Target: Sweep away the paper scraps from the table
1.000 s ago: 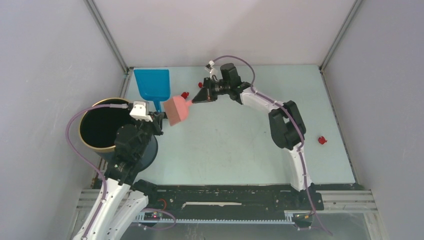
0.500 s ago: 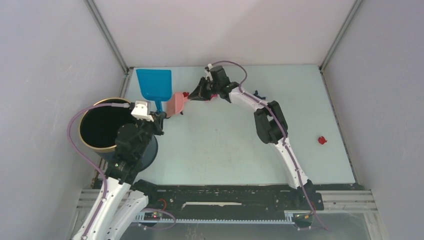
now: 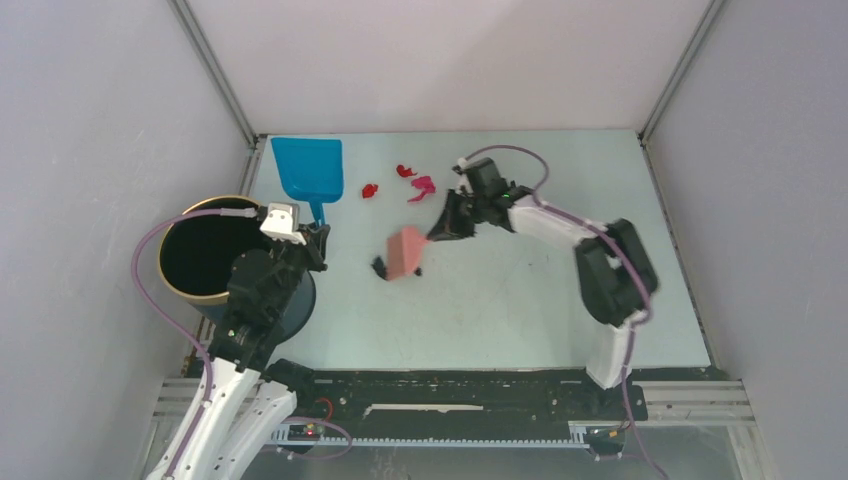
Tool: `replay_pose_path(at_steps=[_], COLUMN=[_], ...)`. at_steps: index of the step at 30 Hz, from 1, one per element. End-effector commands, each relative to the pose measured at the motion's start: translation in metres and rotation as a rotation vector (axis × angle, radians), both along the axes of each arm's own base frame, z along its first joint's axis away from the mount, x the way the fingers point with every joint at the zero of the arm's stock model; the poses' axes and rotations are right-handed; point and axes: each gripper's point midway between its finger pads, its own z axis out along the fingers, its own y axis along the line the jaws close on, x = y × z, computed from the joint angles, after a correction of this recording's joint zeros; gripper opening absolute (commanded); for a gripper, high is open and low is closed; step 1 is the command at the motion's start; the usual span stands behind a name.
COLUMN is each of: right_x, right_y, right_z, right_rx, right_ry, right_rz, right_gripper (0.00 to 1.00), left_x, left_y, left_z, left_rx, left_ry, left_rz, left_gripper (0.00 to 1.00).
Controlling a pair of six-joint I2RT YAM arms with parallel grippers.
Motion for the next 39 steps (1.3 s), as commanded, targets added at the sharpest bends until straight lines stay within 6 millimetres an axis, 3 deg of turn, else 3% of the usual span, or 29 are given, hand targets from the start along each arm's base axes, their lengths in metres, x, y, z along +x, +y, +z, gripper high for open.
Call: replay_pose_path(at_steps=[1, 5, 8, 14, 16, 21, 24, 28, 33, 39], right_x=[-0.047, -0.093, -0.112, -0.145, -0.155, -0.162, -0.165, -0.182, -0.195, -0.193], right_y=[-0.098, -0.174, -0.224, -0.293, -0.315, -0.369, -0.403, -0.425, -0.432, -0.427], right_z=[0.003, 0.013, 0.049, 0.133, 0.148, 0.150, 0.146, 0.137, 0.119, 0.095], right_rx=[-0.221, -0.247, -0.215, -0.239, -0.332, -0.640, -0.770, -0.842, -0.838, -0.747], right_ry=[-0.089, -0.004, -0.096, -0.405, -0.479, -0.537, -0.523, -0.512, -0.481, -0.427], right_rz=[0.051, 0.099, 0.065, -0.045, -0.111, -0.206, -0.222, -0.145, -0.124, -0.140], right_gripper=[0.00, 0.00, 0.00, 0.00, 0.00, 0.00, 0.00, 0.00, 0.00, 0.00], left_x=[-0.001, -0.002, -0.002, 0.000, 0.000, -0.008, -0.028, -0.062, -0.125, -0.162], left_y=[-0.005, -0.011, -0.022, -0.047, -0.061, -0.126, -0.167, -0.200, -0.207, -0.191], left_z=[0.014, 0.013, 0.014, 0.027, 0.031, 0.026, 0.002, -0.060, -0.137, -0.181], left_rx=[-0.009, -0.021, -0.033, -0.024, 0.037, 0.226, 0.326, 0.519, 0.621, 0.754], left_ry=[-0.051, -0.042, -0.029, 0.039, 0.084, 0.204, 0.328, 0.502, 0.772, 0.974], left_rz=[-0.028, -0.059, -0.113, -0.181, -0.210, -0.404, -0.554, -0.665, -0.759, -0.760], left_gripper=[0.00, 0.00, 0.00, 0.00, 0.00, 0.00, 0.00, 0.00, 0.00, 0.00])
